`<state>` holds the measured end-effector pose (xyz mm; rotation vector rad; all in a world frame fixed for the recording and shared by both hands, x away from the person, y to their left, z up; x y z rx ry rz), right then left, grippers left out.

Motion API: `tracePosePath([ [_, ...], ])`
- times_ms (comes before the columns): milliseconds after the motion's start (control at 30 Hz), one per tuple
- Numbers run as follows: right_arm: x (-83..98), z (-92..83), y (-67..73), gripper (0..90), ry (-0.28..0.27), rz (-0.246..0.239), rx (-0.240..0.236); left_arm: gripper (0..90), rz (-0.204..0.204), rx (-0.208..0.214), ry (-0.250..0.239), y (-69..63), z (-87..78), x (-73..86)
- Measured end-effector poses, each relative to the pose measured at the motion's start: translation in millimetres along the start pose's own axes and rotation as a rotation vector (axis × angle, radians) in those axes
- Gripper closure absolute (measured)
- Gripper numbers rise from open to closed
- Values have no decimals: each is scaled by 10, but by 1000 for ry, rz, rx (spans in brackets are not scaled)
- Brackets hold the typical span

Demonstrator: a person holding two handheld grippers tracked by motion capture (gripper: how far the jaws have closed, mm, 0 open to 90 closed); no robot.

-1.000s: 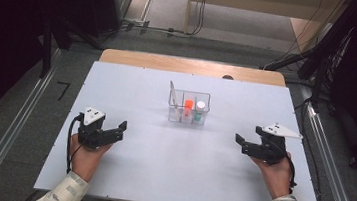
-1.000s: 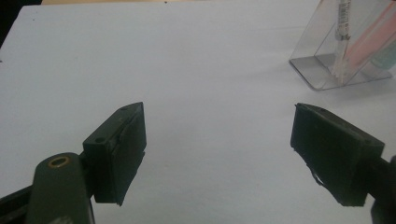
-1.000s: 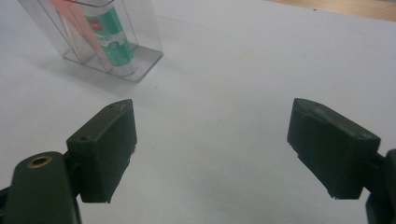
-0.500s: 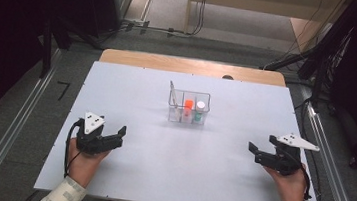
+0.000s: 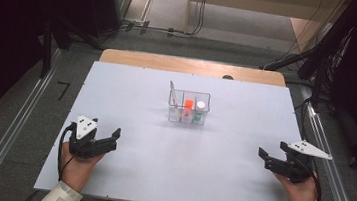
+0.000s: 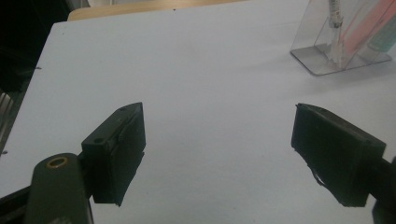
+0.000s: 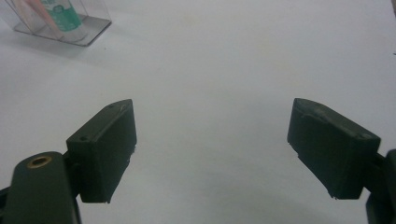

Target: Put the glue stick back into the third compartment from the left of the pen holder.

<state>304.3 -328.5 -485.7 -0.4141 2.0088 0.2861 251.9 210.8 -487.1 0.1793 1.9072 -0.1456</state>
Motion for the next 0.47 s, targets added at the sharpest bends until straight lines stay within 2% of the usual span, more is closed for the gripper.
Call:
tracePosePath([
  [467, 92, -163, -194, 142, -7, 42, 54, 185, -5, -18, 3, 70, -41, 34],
])
Point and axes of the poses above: each handheld gripper's, and its own axes: z roughly forward along the jaws, x roughly out of its underside, y roughly to its left, the point moved 3 cm from there along z, roughly forward along the jaws, and after that the axes turned 9 degrees about -y, right-handed, at the moved point
